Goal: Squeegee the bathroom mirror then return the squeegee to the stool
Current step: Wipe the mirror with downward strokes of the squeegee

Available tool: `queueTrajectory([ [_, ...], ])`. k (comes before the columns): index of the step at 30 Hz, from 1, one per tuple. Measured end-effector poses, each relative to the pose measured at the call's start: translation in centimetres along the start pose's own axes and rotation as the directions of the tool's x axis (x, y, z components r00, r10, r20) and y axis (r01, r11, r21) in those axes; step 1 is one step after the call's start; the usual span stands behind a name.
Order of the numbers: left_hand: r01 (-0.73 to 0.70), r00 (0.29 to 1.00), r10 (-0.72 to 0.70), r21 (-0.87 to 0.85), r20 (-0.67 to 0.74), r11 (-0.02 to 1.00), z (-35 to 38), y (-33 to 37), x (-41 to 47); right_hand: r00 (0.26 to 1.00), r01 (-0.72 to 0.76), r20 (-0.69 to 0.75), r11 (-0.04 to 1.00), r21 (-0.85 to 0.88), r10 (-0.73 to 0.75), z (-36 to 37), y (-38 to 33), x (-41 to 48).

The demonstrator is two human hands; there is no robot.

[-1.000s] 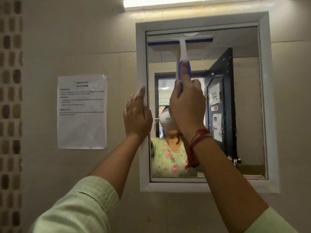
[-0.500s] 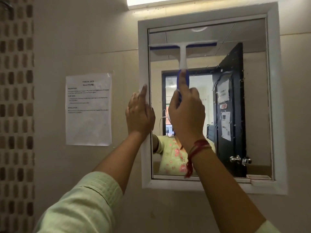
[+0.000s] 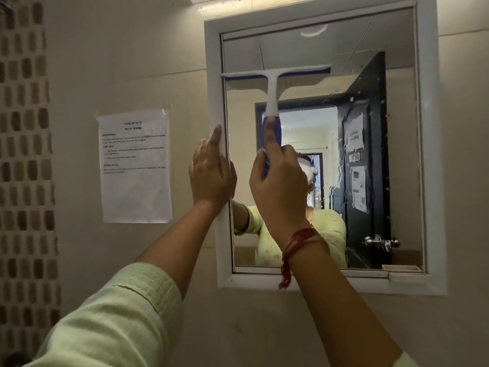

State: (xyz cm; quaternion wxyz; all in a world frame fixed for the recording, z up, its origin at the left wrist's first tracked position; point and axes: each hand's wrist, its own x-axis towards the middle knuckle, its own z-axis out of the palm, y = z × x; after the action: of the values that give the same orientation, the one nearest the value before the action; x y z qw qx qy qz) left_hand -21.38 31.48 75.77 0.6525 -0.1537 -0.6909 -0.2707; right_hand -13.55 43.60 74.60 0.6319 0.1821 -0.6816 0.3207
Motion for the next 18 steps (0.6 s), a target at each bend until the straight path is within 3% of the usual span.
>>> queueTrajectory([
  [6, 0.014, 1.000, -0.014, 0.001, -0.010, 1.000, 0.0, 0.0, -0.1, 0.999, -0.004, -0.044, 0.999, 0.043, 0.006, 0.2, -1.0, 2.5],
  [14, 0.016, 1.000, -0.016, 0.022, -0.011, 1.000, -0.1, 0.4, -0.2, 0.999, -0.003, 0.045, 1.000, 0.029, 0.002, -0.5, 0.6, -1.6],
  [18, 0.024, 1.000, -0.024, 0.030, -0.006, 0.999, -0.2, 0.6, -0.2, 1.000, 0.011, -0.012, 1.000, 0.013, -0.010, -0.8, 0.4, -0.6],
])
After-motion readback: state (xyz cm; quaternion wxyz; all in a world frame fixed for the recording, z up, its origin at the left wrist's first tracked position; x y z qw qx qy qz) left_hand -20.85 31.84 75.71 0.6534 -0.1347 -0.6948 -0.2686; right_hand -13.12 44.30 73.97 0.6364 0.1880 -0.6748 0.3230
